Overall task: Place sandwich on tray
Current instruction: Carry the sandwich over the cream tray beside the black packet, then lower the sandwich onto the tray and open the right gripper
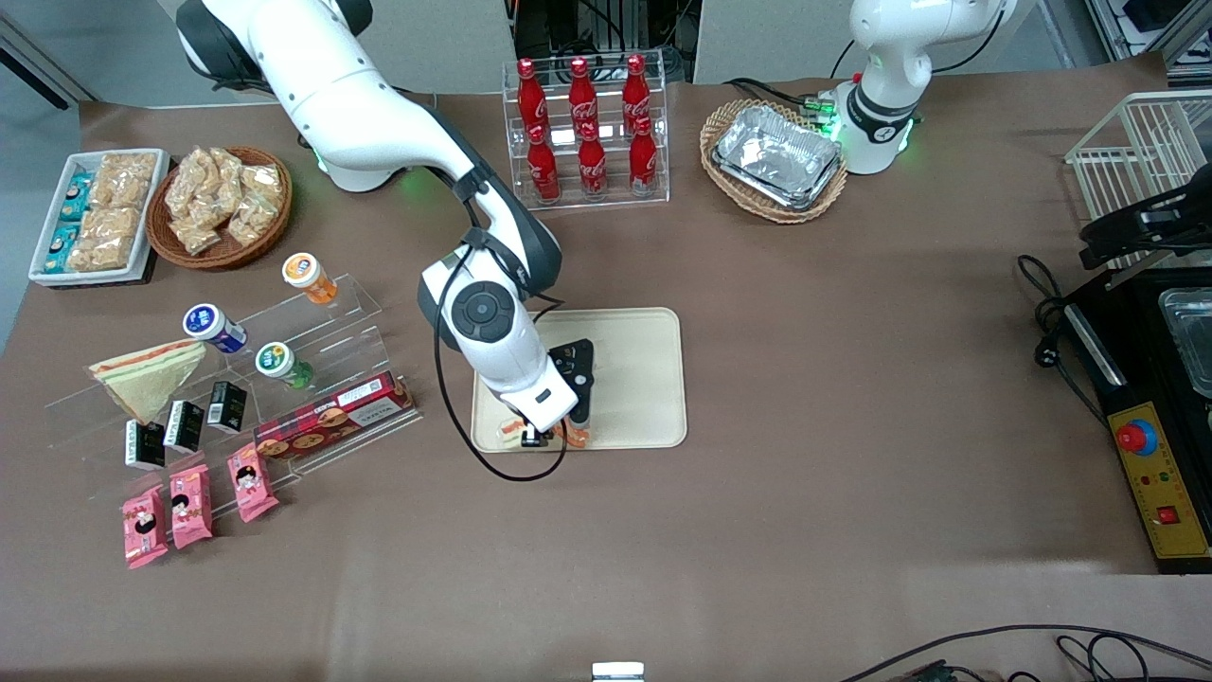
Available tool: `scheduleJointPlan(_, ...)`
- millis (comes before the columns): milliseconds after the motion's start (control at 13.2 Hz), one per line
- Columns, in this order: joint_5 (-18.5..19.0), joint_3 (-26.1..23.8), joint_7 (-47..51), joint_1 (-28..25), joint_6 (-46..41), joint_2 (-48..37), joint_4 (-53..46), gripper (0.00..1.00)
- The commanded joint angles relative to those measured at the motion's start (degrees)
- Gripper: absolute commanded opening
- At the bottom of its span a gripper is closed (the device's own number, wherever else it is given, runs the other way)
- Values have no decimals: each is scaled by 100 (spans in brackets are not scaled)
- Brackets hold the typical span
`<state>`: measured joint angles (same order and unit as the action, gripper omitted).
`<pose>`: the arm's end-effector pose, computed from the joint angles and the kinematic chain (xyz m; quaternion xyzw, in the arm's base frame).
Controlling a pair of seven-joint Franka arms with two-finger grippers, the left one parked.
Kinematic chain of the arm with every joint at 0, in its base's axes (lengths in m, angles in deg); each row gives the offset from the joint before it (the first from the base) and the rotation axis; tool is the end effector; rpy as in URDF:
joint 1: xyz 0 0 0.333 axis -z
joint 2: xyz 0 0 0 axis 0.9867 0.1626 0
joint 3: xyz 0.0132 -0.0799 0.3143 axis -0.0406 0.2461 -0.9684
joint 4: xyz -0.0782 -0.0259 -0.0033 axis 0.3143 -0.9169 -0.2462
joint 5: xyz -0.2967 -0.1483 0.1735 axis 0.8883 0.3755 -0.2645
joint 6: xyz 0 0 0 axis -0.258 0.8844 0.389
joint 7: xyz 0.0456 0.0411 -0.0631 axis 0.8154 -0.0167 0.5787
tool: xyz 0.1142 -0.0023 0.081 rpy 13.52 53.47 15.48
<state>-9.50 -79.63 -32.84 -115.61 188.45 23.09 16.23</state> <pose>0.5909 0.3995 0.2673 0.7339 0.6763 0.0625 0.0121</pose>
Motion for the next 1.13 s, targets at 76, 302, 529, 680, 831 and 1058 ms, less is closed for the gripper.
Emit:
scheduleJointPlan(76, 41, 21, -26, -133, 216, 149, -135, 47)
scheduleJointPlan(302, 41, 12, -26, -168, 233, 158, -127, 47)
scheduleJointPlan(529, 6, 12, -26, -264, 339, 202, -127, 47)
scheduleJointPlan(680, -47, 4, 18, -273, 339, 202, -118, 50)
scheduleJointPlan(831, -47, 3, 324, -273, 339, 228, -118, 95)
scheduleJointPlan(1058, 6, 3, 378, -291, 321, 193, -118, 100)
